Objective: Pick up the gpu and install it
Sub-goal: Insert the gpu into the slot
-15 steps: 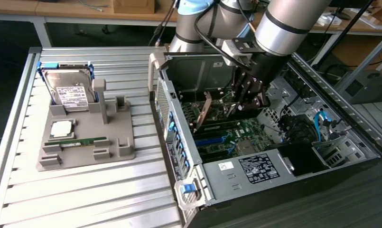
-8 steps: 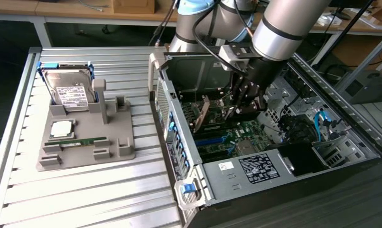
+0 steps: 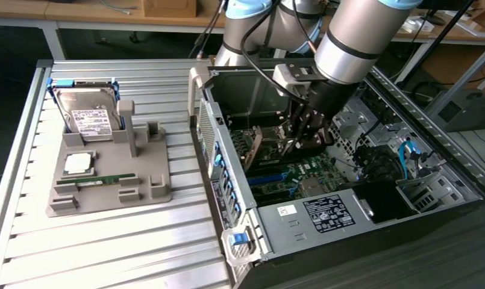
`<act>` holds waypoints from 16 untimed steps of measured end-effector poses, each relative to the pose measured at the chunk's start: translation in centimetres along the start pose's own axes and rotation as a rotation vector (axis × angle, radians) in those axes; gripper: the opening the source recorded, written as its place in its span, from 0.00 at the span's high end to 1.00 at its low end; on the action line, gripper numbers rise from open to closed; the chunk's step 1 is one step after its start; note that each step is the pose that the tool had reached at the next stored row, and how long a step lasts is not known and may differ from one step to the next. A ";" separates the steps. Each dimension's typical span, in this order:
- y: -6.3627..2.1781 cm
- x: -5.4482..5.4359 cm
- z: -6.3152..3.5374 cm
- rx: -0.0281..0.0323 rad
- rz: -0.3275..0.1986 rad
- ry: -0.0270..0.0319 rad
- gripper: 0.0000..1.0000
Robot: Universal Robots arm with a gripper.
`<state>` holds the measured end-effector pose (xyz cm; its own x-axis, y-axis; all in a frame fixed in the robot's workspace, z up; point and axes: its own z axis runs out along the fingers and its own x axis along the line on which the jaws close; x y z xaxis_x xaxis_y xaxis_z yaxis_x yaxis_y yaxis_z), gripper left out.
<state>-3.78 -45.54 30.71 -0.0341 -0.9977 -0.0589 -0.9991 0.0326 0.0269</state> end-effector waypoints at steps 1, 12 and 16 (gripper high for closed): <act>0.02 0.0 0.10 0.0000 0.000 0.0000 0.73; 0.63 0.1 1.21 0.0000 0.000 0.0000 0.73; 1.11 0.2 1.60 0.0000 0.000 0.0001 0.73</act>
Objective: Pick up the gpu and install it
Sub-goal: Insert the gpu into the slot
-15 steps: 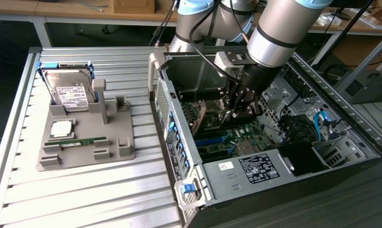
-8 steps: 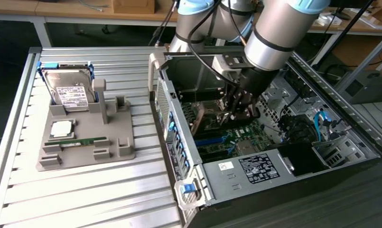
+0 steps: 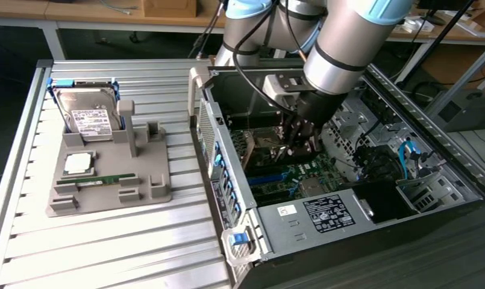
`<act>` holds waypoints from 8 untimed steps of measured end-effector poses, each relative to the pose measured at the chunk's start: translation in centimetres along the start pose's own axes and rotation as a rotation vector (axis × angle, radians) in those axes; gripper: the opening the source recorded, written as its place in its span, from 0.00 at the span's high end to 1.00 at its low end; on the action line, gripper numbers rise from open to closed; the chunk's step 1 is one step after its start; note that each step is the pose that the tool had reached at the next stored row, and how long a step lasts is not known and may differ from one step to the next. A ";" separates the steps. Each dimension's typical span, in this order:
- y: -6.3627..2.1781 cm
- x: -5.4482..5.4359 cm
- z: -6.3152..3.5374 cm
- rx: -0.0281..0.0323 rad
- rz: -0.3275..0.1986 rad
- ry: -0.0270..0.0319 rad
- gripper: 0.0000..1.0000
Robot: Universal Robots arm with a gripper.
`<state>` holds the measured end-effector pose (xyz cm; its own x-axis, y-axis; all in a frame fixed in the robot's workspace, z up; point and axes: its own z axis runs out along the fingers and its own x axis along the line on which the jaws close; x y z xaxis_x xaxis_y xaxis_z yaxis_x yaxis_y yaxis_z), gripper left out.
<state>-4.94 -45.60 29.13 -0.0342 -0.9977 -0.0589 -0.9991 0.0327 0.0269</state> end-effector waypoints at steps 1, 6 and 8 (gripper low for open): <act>0.15 0.0 0.08 0.0000 0.000 0.0000 0.73; 0.55 0.1 0.42 0.0000 0.000 0.0000 0.73; 0.66 0.1 0.59 0.0000 0.000 -0.0001 0.73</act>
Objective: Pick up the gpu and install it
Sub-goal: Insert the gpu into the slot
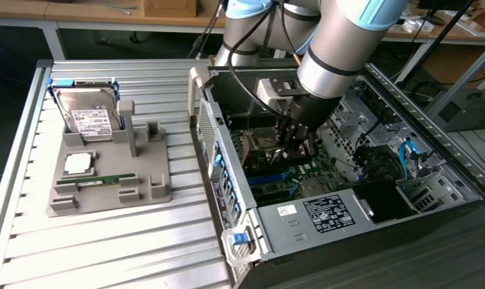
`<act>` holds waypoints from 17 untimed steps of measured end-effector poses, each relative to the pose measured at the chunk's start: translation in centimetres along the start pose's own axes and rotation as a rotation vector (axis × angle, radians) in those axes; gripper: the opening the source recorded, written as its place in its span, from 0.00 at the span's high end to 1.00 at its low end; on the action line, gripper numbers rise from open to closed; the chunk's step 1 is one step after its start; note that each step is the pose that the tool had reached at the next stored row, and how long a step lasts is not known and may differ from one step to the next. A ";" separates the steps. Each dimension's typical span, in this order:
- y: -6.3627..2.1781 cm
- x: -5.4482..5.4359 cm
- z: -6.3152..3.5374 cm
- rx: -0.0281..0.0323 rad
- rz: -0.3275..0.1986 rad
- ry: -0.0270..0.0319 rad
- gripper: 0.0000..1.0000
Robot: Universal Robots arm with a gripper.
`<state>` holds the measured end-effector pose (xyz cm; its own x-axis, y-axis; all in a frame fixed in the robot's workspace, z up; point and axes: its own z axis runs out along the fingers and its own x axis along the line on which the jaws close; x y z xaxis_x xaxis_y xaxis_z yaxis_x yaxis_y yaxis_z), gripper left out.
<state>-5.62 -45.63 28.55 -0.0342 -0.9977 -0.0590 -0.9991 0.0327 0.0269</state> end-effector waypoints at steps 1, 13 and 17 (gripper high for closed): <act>0.07 0.0 0.09 0.0000 0.000 0.0000 0.73; 0.94 0.4 0.81 0.0002 0.000 0.0028 0.73; 1.36 0.5 0.92 0.0002 0.000 0.0027 0.73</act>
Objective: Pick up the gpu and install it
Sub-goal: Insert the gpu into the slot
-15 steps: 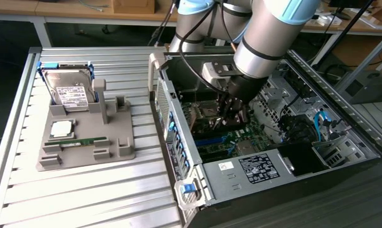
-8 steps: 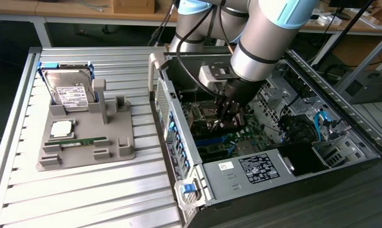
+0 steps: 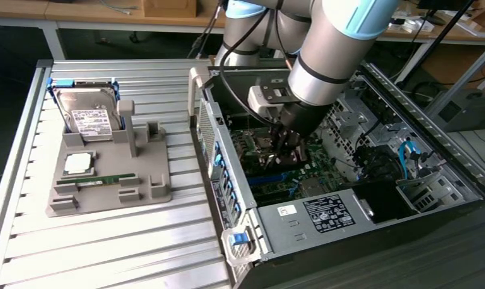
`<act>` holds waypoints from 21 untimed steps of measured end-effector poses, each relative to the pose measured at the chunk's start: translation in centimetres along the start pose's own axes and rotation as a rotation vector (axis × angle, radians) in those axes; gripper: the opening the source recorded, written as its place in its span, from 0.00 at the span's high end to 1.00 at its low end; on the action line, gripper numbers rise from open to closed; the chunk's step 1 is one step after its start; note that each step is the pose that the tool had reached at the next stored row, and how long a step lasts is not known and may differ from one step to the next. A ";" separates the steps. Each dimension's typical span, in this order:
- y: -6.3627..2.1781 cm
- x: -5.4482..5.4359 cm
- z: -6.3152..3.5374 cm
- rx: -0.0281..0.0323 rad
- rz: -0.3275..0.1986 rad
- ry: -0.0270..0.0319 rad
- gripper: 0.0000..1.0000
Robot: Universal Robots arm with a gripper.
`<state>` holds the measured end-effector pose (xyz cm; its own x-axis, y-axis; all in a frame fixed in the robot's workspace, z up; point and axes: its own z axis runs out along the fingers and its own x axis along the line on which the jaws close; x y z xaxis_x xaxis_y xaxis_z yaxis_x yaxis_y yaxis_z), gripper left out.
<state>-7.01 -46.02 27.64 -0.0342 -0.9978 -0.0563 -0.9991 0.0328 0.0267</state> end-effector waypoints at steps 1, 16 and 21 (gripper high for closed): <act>0.15 0.0 0.02 -0.0001 0.000 0.0003 0.73; 1.59 0.3 0.40 -0.0001 0.000 0.0006 0.73; 1.40 0.3 0.05 -0.0004 0.000 0.0005 0.73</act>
<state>-8.43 -46.25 27.62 -0.0344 -0.9978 -0.0558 -0.9991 0.0329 0.0271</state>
